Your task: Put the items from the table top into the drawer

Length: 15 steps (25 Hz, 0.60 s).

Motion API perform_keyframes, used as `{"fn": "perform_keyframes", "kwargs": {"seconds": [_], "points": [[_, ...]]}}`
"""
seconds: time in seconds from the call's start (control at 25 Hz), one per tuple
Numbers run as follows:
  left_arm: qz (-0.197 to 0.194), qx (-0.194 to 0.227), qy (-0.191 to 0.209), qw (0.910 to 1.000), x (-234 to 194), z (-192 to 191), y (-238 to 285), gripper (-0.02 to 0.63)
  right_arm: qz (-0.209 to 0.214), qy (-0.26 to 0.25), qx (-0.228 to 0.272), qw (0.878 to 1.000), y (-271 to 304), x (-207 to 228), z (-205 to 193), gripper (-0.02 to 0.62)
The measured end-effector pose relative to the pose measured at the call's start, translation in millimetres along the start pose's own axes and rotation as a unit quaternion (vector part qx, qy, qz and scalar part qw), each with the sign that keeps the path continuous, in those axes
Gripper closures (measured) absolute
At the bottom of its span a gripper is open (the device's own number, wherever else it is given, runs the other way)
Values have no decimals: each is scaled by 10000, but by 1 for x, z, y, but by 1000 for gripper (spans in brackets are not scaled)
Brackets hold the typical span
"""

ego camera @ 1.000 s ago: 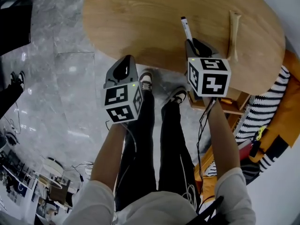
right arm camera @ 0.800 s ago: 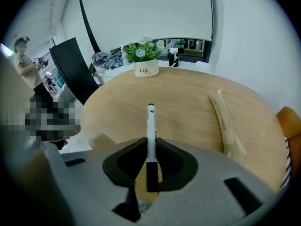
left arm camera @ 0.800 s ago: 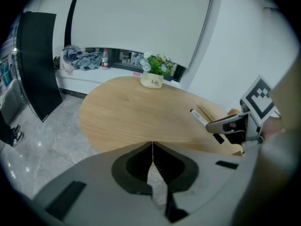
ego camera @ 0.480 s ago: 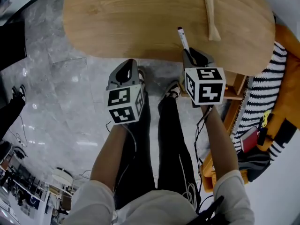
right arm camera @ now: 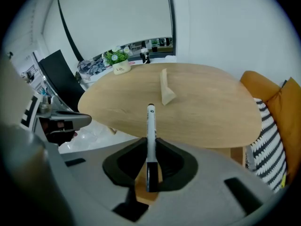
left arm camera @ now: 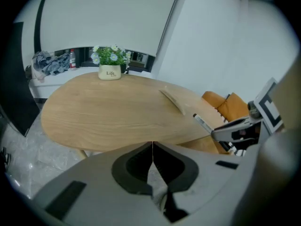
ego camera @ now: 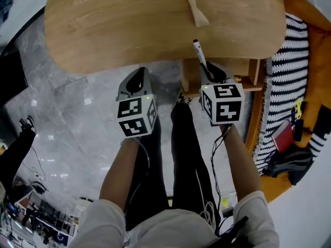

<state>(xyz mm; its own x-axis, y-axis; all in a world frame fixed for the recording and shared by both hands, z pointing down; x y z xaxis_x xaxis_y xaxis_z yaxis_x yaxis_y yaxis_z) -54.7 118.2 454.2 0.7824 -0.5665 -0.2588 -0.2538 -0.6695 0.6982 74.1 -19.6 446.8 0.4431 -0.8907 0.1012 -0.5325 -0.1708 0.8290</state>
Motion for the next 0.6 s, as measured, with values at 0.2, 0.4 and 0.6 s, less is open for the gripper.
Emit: {"fn": "perform_keyframes", "kwargs": {"seconds": [0.2,0.4,0.6], "points": [[-335,-157,329,9988,52,-2,11,596,-284,369,9,9989,-31,42,-26,537],[-697,-258,738,9945,99,0,19,595,-652,933,134,9934,-59,82,-50,537],[-973,-375,1152,9879,135,0,24,595,-948,1465,261,9843,-82,110,-73,537]]}}
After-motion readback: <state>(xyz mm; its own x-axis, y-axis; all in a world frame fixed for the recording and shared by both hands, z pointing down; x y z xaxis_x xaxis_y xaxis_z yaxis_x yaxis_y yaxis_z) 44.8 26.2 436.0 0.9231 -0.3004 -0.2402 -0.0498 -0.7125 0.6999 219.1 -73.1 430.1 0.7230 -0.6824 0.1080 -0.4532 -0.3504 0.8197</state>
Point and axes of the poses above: the fingertips, and each gripper's own axes: y forward along the fingers, x to its right, z out of its top, the point moved 2 cm from there along -y, backward along the fingers, and after that the axes turned 7 degrees about x, right-handed, at the moved point
